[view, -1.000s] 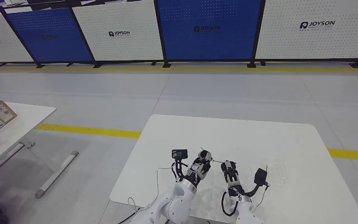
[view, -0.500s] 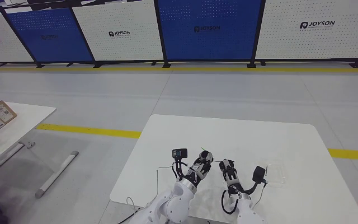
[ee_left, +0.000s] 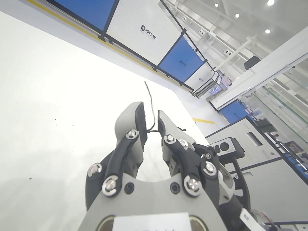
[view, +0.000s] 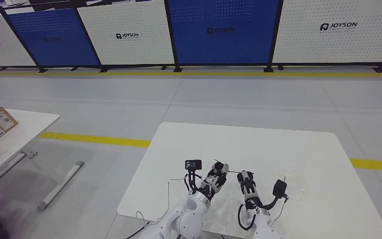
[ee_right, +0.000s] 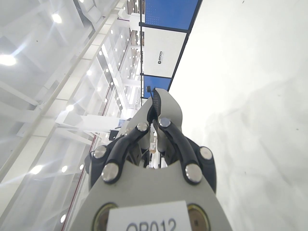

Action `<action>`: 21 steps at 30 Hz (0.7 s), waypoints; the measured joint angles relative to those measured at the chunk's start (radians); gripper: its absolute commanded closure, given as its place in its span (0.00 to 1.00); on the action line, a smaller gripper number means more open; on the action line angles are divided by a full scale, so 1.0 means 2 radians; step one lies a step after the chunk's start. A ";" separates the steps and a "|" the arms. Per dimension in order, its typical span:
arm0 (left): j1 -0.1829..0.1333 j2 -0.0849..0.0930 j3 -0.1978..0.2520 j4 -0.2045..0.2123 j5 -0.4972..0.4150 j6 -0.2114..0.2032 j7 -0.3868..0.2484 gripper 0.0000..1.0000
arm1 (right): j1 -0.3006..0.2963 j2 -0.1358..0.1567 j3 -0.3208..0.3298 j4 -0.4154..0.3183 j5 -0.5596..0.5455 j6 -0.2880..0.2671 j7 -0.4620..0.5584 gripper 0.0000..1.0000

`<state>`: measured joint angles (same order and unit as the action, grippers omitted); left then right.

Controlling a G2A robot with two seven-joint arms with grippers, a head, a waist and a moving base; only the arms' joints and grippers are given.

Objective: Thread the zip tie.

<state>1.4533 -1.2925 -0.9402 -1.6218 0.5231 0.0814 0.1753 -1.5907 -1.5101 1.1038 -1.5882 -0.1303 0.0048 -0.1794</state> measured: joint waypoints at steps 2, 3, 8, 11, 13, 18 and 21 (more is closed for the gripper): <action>0.000 0.000 0.000 0.000 0.001 0.000 0.000 0.73 | 0.000 0.000 0.000 0.000 -0.001 0.000 -0.002 1.00; 0.000 -0.001 0.000 0.000 0.002 0.000 0.001 0.73 | -0.001 0.000 0.000 -0.001 -0.001 0.000 -0.002 1.00; 0.002 -0.001 0.000 -0.002 0.007 0.001 0.000 0.81 | -0.001 0.000 0.000 -0.001 -0.001 0.000 -0.004 1.00; 0.003 -0.001 0.001 -0.002 0.012 0.003 -0.004 0.84 | 0.000 -0.001 0.000 -0.001 -0.001 0.001 -0.005 1.00; 0.003 -0.002 0.001 -0.002 0.015 0.005 -0.006 0.85 | 0.000 -0.001 -0.001 -0.002 -0.001 0.001 -0.006 1.00; 0.002 -0.003 0.001 0.000 0.016 0.007 -0.009 0.84 | -0.001 -0.001 -0.003 -0.005 -0.004 0.003 -0.007 1.00; 0.001 -0.004 0.000 0.000 0.016 0.008 -0.009 0.89 | -0.002 -0.001 -0.004 -0.008 -0.008 0.005 -0.009 1.00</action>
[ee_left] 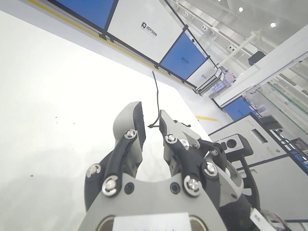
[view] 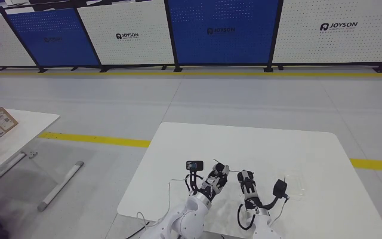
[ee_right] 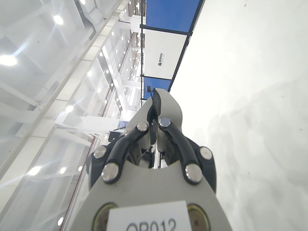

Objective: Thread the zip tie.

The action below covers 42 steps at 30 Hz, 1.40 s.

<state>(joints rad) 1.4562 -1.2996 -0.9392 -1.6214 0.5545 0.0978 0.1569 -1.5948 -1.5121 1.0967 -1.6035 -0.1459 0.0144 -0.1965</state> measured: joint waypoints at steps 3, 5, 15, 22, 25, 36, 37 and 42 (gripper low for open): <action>-0.001 -0.001 0.000 0.000 0.001 0.001 0.000 1.00 | -0.001 0.000 0.000 -0.002 -0.003 0.001 -0.001 1.00; -0.001 -0.001 0.001 0.001 0.006 0.003 -0.001 1.00 | -0.002 0.000 0.000 -0.002 -0.003 0.002 -0.001 1.00; 0.003 -0.002 0.002 -0.005 0.012 -0.008 -0.001 1.00 | 0.000 0.000 -0.001 -0.002 -0.001 0.006 0.009 1.00; 0.008 -0.002 -0.001 -0.009 0.014 -0.014 -0.006 1.00 | 0.002 0.000 0.001 0.007 0.011 -0.011 0.019 1.00; 0.010 -0.001 -0.003 -0.012 0.011 -0.016 -0.011 1.00 | 0.003 0.000 0.002 0.008 0.013 -0.014 0.021 1.00; 0.013 -0.002 -0.009 -0.015 0.008 -0.015 -0.007 1.00 | -0.008 0.003 0.010 -0.002 0.018 -0.041 0.023 1.00; 0.012 -0.002 -0.008 -0.015 0.007 -0.016 -0.008 1.00 | -0.009 0.003 0.010 -0.002 0.017 -0.041 0.024 1.00; 0.014 -0.003 -0.008 -0.018 0.000 -0.027 -0.012 1.00 | -0.006 0.003 0.008 0.000 0.012 -0.028 0.029 1.00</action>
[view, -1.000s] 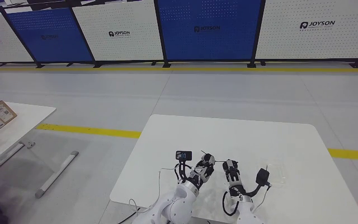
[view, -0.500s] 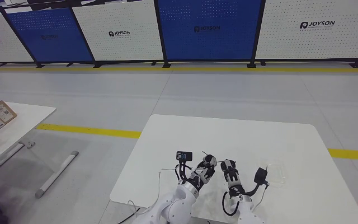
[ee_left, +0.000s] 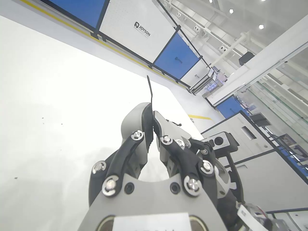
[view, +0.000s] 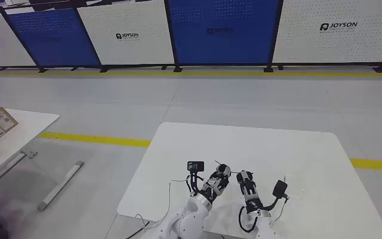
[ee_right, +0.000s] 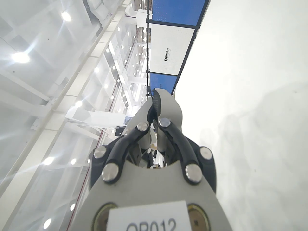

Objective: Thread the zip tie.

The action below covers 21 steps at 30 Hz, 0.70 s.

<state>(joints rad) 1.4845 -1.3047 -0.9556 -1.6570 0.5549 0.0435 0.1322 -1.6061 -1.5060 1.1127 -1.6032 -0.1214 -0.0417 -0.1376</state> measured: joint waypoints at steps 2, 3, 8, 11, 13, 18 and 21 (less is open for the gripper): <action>0.001 0.000 -0.001 -0.001 -0.004 -0.003 -0.008 1.00 | 0.001 0.000 -0.001 0.000 0.000 0.001 0.000 1.00; 0.001 0.001 -0.002 -0.001 -0.004 -0.003 -0.010 1.00 | 0.001 0.000 -0.001 0.000 0.000 0.001 0.000 1.00; 0.002 0.001 -0.006 0.000 -0.003 0.001 -0.007 0.52 | -0.001 0.000 -0.001 -0.002 -0.002 0.002 -0.003 1.00; 0.002 0.001 -0.005 0.000 0.002 0.001 -0.008 0.55 | -0.002 0.000 0.000 -0.003 -0.004 0.007 -0.004 1.00; 0.002 0.001 -0.005 0.001 0.004 0.002 -0.008 0.57 | -0.001 0.000 0.000 -0.003 -0.005 0.010 -0.005 1.00; 0.004 0.001 -0.010 -0.002 0.010 0.004 -0.001 0.67 | 0.000 0.000 0.000 -0.001 -0.006 0.019 -0.009 1.00; 0.007 0.001 -0.013 -0.004 0.014 0.005 0.004 0.80 | 0.002 0.000 -0.001 0.000 -0.007 0.021 -0.010 1.00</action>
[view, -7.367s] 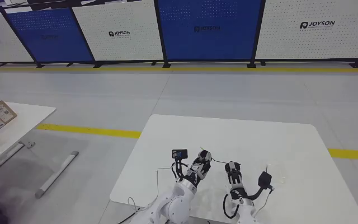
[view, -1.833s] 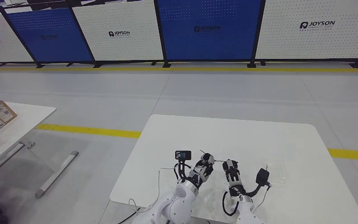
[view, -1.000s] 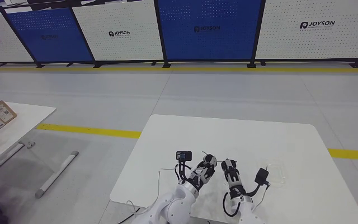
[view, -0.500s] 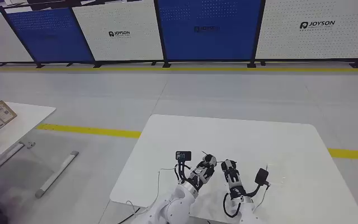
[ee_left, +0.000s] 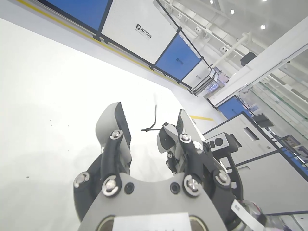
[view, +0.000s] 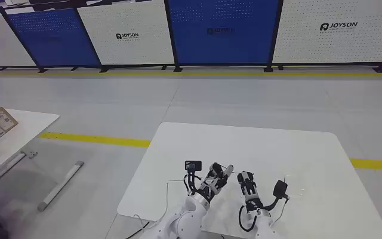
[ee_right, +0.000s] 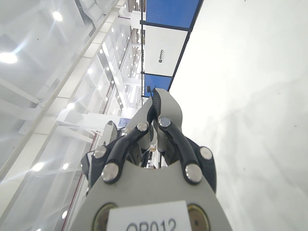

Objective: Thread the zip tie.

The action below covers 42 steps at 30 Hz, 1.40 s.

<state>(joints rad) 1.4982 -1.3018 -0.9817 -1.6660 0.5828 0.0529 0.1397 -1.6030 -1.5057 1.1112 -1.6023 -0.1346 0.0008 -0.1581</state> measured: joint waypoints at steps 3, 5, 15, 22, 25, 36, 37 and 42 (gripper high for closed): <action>0.002 0.000 -0.002 -0.002 0.002 0.001 0.000 0.91 | 0.001 0.000 -0.001 0.000 -0.001 0.001 -0.001 1.00; 0.003 0.000 -0.002 -0.002 0.003 0.001 0.000 0.95 | 0.001 0.000 -0.002 -0.001 -0.003 0.002 -0.002 1.00; 0.000 -0.001 0.001 0.000 0.006 0.002 -0.003 1.00 | -0.001 0.000 -0.002 -0.005 -0.005 0.003 -0.004 1.00; -0.001 -0.001 0.001 -0.003 -0.006 -0.015 -0.019 1.00 | 0.002 0.001 -0.004 -0.002 -0.012 0.004 0.006 1.00; 0.001 -0.001 -0.001 -0.004 -0.004 -0.015 -0.018 1.00 | 0.005 0.000 -0.005 0.000 -0.012 0.005 0.006 1.00; 0.004 -0.003 -0.008 -0.007 -0.026 -0.004 -0.001 1.00 | 0.003 0.001 -0.004 -0.001 -0.008 -0.003 0.007 0.00; 0.003 -0.004 -0.009 -0.008 -0.034 0.002 0.004 1.00 | 0.001 0.001 -0.003 -0.002 -0.007 -0.004 0.006 0.00; 0.002 -0.010 -0.017 -0.013 -0.082 0.029 0.029 1.00 | -0.007 0.002 0.004 -0.009 0.000 -0.013 0.003 0.00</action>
<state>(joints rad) 1.5015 -1.3212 -1.0155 -1.6924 0.4192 0.1111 0.1985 -1.6170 -1.5016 1.1193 -1.6199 -0.1352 -0.0256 -0.1530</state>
